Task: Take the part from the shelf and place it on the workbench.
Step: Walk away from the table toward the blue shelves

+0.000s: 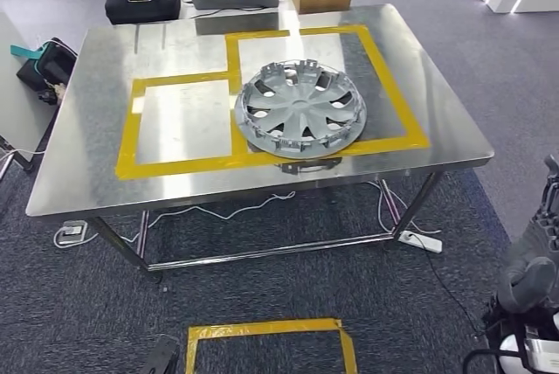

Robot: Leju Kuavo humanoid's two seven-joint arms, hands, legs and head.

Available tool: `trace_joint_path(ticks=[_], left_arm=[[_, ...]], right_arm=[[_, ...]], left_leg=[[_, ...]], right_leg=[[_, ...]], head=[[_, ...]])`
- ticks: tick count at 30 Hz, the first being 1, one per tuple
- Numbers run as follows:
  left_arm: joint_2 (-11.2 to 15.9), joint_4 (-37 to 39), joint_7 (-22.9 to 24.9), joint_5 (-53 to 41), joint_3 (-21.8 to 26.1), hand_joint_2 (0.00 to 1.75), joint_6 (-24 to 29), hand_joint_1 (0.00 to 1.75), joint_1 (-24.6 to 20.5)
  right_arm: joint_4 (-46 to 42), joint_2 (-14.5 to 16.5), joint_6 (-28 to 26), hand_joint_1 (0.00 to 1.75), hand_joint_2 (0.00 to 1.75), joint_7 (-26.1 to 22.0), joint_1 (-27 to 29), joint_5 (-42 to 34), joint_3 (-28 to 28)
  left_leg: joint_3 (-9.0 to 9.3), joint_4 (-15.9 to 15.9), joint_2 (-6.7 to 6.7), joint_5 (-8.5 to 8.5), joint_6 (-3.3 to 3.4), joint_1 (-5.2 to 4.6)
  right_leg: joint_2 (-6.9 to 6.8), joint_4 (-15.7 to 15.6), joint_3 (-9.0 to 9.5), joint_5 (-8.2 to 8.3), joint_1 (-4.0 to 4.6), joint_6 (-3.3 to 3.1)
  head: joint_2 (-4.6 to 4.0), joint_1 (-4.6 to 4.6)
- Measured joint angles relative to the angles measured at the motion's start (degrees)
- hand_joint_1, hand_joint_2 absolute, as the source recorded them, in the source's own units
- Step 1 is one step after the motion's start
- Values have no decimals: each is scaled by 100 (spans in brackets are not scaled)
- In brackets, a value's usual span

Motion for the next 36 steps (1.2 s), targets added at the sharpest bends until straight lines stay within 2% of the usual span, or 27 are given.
trace_joint_path(ticks=[1, 2, 3, 4, 5, 6, 7, 8, 9, 11, 13, 14, 16, 17, 18, 19, 21, 22, 23, 24, 26, 28, 30, 31, 34, 35, 36], left_arm=[[1, 0, 1, -5, 0, 0, -4, 0, 2], [1, 1, 3, -12, 0, 0, -8, 0, 4], [2, 1, 6, -21, 0, 0, -11, 0, 6], [2, 1, 11, -35, -1, 0, -15, 0, 5], [2, 1, 16, -48, -1, 0, -18, 0, 1], [3, 1, 22, -60, -2, 0, -20, 0, -2], [3, 1, 30, -70, -2, 0, -20, 0, -4], [4, 1, 35, -75, -2, 0, -20, 0, -5], [6, 1, 39, -79, -2, 0, -20, 0, -5], [2, -1, 40, -89, -3, 0, -20, 0, -12], [-4, -1, 40, -98, -4, 0, -21, 0, -23], [-8, -1, 40, -100, -4, 0, -22, 0, -24], [-5, -1, 40, -101, -4, 0, -24, 0, -12], [-4, -1, 41, -101, -4, 0, -25, 0, -7], [-3, -1, 41, -102, -4, 0, -25, 0, -3], [-2, -1, 41, -103, -4, 0, -25, 0, -4], [-2, -1, 41, -107, -4, 0, -25, 0, -4], [-2, -1, 41, -108, -4, 0, -25, 0, -3], [-1, -1, 40, -111, -4, 0, -25, 0, -3], [-1, -1, 40, -115, -4, 0, -24, 0, -3], [-3, -1, 39, -122, -4, 0, -22, 0, -4], [-8, -1, 37, -126, -4, 0, -14, 0, -8], [-11, -1, 32, -133, -5, 0, -1, 0, -11], [-11, -1, 31, -137, -5, 0, 5, 0, -12], [-7, -1, 25, -156, -7, 0, 15, 0, -14], [-5, -1, 23, -165, -7, 0, 19, 0, -14], [-3, -1, 22, -173, -7, 0, 22, 0, -13]], right_arm=[[0, 0, 9, 0, 0, 3, -3, -2, 2], [0, 0, 18, 0, 0, 5, -4, -3, 3], [0, 0, 24, 0, 0, 5, -7, -3, 3], [0, 0, 31, 0, 0, 6, -9, -3, 3], [1, 0, 36, 0, 0, 7, -8, -3, 3], [1, 0, 39, 0, 0, 7, -4, -2, 3], [2, 0, 41, 0, 0, 7, -1, -2, 4], [2, 0, 41, 0, 0, 7, 2, -1, 4], [2, 0, 39, 0, 0, 6, 4, 0, 4], [-2, 0, 31, 0, 0, 5, 8, 2, 4], [-17, 0, 16, 0, 0, 3, 15, 5, 3], [-25, 0, 10, 0, 0, 2, 20, 8, 3], [-28, 0, 3, 0, 0, 3, 33, 10, 5], [-28, 0, 1, 0, 0, 4, 41, 13, 5], [-28, 0, -3, 0, 0, 4, 47, 16, 5], [-28, 0, -5, 0, 0, 4, 51, 19, 5], [-26, 0, -9, 0, 0, 4, 57, 24, 5], [-25, 0, -10, 0, 0, 4, 61, 25, 5], [-25, 0, -12, 0, 0, 4, 67, 29, 6], [-24, 0, -15, 0, 0, 4, 72, 34, 6], [-26, 0, -23, 0, 0, 4, 75, 45, 7], [-33, 0, -35, 0, 0, 1, 76, 51, 6], [-42, 0, -51, 0, 0, -3, 91, 56, 5], [-47, 1, -57, 0, 0, -5, 103, 58, 5], [-57, 2, -64, 0, 0, -8, 127, 63, 5], [-57, 2, -66, 0, 0, -8, 131, 68, 5], [-57, 2, -68, 0, 0, -8, 136, 74, 5]], left_leg=[[-17, 5, -3, 6, -36, 9], [-54, 62, -4, -87, -79, 14], [-118, 215, -4, -285, -123, 21], [-210, 480, -3, -568, -163, 36], [-317, 840, -1, -876, -201, 53], [-406, 1214, 0, -1098, -232, 74], [-441, 1495, 1, -1196, -260, 95], [-395, 1615, 2, -1163, -287, 117], [-252, 1531, 4, -1032, -314, 139], [301, 860, 8, -778, -375, 195], [795, 113, -8, -770, -352, 218], [899, -81, -18, -792, -311, 213], [846, -152, -15, -732, -192, 196], [806, -155, -5, -683, -139, 194], [758, -160, 6, -635, -81, 194], [709, -164, 16, -588, -32, 191], [602, -152, 26, -510, 29, 156], [553, -143, 29, -482, 43, 134], [510, -136, 32, -458, 54, 112], [474, -131, 32, -438, 61, 92], [437, -130, 28, -399, 61, 62], [412, -124, 26, -356, 29, 46], [389, -127, 30, -309, -28, 44], [380, -130, 32, -316, 3, 41], [318, -136, 33, -289, 244, 22], [295, -137, 33, -251, 269, 21], [275, -139, 33, -233, 250, 21]], right_leg=[[-9, -26, -44, 50, -5, -33], [-19, -42, -77, 113, -17, -72], [-30, -61, -119, 186, -35, -105], [-38, -68, -175, 260, -51, -124], [-38, -66, -248, 333, -60, -134], [-41, -62, -337, 406, -69, -126], [-45, -56, -432, 476, -81, -109], [-49, -50, -528, 545, -96, -85], [-53, -42, -617, 608, -115, -57], [-55, -16, -770, 724, -144, 15], [-59, -5, -867, 845, -149, 97], [-62, -26, -889, 916, -148, 134], [-63, -97, -908, 1030, -164, 204], [-61, -71, -949, 983, -173, 231], [-57, 82, -1022, 826, -176, 252], [-54, 373, -1129, 581, -177, 264], [-47, 1213, -1361, 66, -163, 267], [-47, 1535, -1414, -66, -153, 258], [-47, 1666, -1373, -86, -141, 238], [-46, 1562, -1221, -11, -122, 208], [-42, 791, -656, 198, -74, 109], [-35, 101, -195, 232, -30, 37], [-29, -73, -98, 206, -6, 16], [-25, -87, -115, 226, -7, 34], [-17, -119, -168, 291, -19, 77], [-16, -114, -193, 308, -16, 66], [-17, -107, -217, 325, -15, 58]], head=[[0, 15], [0, 10], [0, 0], [0, -9], [1, -20], [1, -21], [0, -21], [-1, -21], [-1, -21], [-1, -28], [-1, -34], [0, -43], [0, -45], [0, -43], [0, -32], [-1, -24], [-1, -11], [-1, -9], [-1, -10], [-1, -9], [0, -10], [-1, -12], [-1, -14], [-1, -14], [-1, -19], [0, -19], [0, -19]])
